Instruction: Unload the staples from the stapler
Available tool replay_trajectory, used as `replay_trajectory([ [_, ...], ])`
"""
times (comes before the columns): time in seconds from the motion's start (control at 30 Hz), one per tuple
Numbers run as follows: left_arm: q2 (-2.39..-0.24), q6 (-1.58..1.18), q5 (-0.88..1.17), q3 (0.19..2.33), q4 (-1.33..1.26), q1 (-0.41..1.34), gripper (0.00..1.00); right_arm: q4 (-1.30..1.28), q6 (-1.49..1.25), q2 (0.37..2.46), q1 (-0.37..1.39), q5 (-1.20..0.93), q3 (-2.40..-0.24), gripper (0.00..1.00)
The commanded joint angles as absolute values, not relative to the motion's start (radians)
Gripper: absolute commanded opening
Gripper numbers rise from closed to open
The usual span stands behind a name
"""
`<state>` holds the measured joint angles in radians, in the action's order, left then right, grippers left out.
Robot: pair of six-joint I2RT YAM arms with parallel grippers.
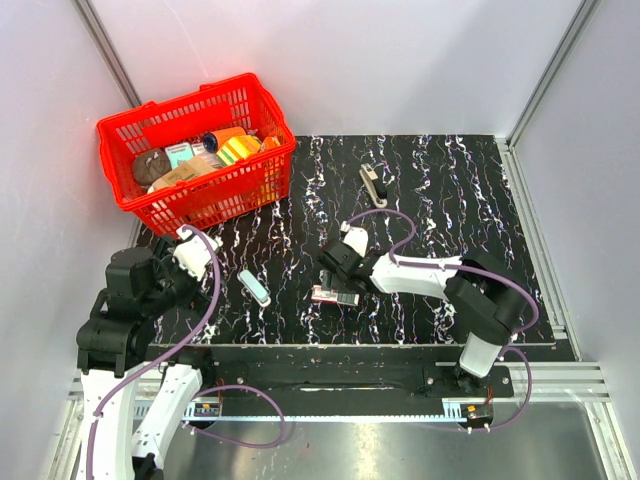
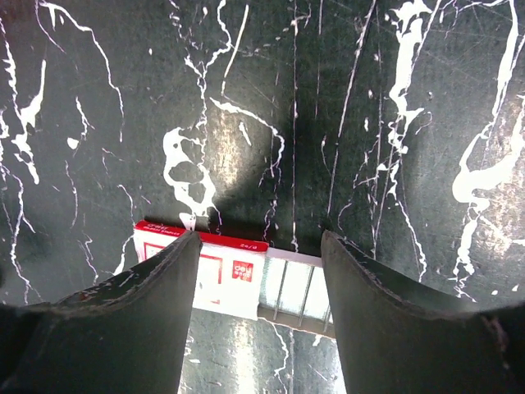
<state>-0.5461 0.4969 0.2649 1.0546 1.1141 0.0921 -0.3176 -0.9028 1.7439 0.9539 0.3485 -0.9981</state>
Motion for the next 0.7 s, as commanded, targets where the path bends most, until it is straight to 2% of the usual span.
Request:
replay_trajectory([
  [0.0, -0.560, 0.492, 0.264, 1.095, 1.097, 0.091, 0.99, -0.472, -0.830, 1.784, 0.973, 0.357, -1.041, 0.68],
  [0.17, -0.569, 0.476, 0.233, 1.092, 1.057, 0.089, 0.99, -0.590, -0.680, 1.793, 0.927, 0.425, -1.282, 0.75],
  [0.37, -0.584, 0.465, 0.213, 1.101, 1.039, 0.089, 0.99, -0.586, -0.485, 1.789, 0.746, 0.417, -1.498, 0.79],
  [0.6, -0.610, 0.442, 0.210, 1.094, 1.025, 0.089, 0.99, -0.541, -0.158, 1.952, 0.568, 0.476, -1.712, 0.94],
  [0.67, -0.633, 0.423, 0.218, 1.103, 1.022, 0.089, 0.99, -0.551, -0.149, 1.997, 0.507, 0.418, -1.770, 0.94],
])
